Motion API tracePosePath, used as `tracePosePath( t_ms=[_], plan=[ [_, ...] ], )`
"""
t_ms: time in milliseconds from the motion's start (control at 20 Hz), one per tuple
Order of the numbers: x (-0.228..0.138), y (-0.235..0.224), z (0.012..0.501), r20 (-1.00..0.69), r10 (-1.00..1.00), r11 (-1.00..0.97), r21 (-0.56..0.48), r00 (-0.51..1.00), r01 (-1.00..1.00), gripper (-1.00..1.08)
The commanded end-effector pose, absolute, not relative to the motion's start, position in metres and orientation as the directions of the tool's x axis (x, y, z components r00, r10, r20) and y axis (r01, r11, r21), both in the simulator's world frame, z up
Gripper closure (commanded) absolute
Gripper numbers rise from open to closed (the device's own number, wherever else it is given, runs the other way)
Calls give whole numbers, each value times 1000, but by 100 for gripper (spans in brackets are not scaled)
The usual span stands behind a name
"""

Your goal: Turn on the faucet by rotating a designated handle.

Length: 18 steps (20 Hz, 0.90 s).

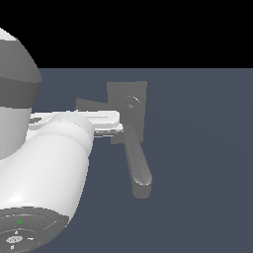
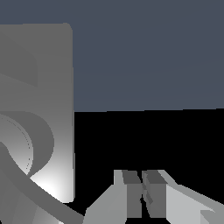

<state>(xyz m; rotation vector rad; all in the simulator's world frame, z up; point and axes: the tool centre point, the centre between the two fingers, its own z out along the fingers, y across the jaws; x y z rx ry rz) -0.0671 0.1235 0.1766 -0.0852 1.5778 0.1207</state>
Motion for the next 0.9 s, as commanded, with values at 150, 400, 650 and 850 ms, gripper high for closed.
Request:
tracePosePath(
  t_ms=[150,400,650,850],
  plan=[
    [-67,120,186,-1000,22,991,23,-11,-130,108],
    [-66,114,203,-1000,22,991,23,-9,-129,108],
    [-65,108,220,-1000,22,991,23,-7,-129,108],
    [-64,103,233,-1000,22,991,23,-5,-129,108]
  ],
)
